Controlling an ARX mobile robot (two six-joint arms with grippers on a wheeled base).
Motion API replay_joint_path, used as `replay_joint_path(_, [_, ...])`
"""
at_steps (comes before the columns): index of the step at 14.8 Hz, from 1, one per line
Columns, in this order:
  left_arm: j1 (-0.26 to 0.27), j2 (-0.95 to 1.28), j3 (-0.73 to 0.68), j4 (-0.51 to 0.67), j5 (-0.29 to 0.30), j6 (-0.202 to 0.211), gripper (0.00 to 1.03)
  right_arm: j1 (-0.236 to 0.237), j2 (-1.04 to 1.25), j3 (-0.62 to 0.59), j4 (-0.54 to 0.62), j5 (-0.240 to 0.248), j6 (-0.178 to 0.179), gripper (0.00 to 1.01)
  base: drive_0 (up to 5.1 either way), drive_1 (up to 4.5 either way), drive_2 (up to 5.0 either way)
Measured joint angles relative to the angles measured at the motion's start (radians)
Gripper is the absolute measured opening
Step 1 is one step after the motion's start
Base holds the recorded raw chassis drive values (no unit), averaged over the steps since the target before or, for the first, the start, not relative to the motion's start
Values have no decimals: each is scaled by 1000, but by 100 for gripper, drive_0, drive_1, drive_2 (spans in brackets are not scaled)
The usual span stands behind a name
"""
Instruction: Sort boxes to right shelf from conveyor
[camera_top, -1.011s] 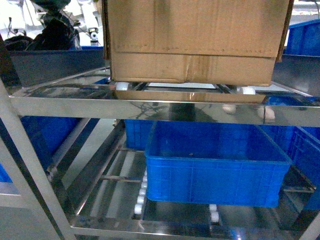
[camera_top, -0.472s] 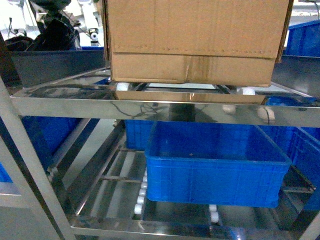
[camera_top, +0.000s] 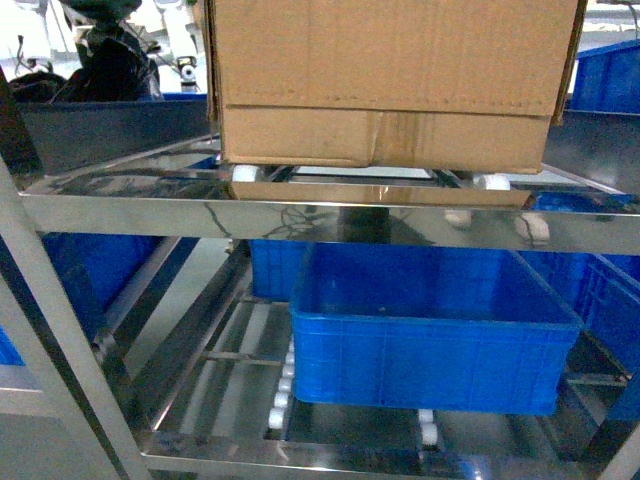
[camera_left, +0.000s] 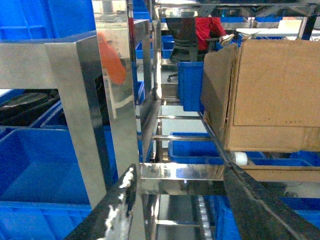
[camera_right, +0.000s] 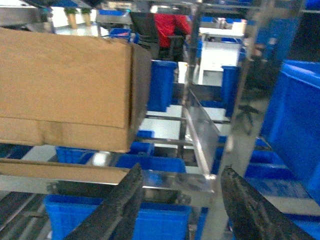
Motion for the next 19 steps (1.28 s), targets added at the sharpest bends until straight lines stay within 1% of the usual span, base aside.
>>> replay_joint_path(1, [35, -37, -54, 19, 54, -1, 39, -27, -31, -62, 19, -3, 5, 37, 0, 0, 0])
replay_joint_path(2, [95, -66, -103, 31, 100, -1, 26, -25, -61, -112, 32, -13, 6, 24, 0, 0, 0])
replay_joint_path(3, [104, -93, -140, 39, 91, -3, 13, -20, -90, -151, 44, -13, 7, 11, 0, 0, 0])
replay_joint_path(4, [97, -122, -177, 48, 106, -7, 2, -20, -121, -187, 54, -13, 8, 2, 0, 0, 0])
replay_joint_path(6, [97, -234, -283, 43, 104, -6, 2, -20, -240, -303, 45, -13, 8, 2, 0, 0, 0])
replay_joint_path(9, [97, -312, -331, 11, 104, -6, 2, -20, -325, -353, 9, -13, 8, 2, 0, 0, 0])
replay_joint_path(16, [97, -354, -348, -11, 104, -6, 2, -20, -369, -369, -15, -13, 8, 2, 0, 0, 0])
replay_joint_path(18, [97, -386, -357, -33, 104, -6, 2, -20, -406, -382, -39, -13, 8, 2, 0, 0, 0])
replay_joint_path(19, [97, -414, -383, -26, 104, -5, 2, -20, -429, -407, -19, -12, 8, 2, 0, 0, 0])
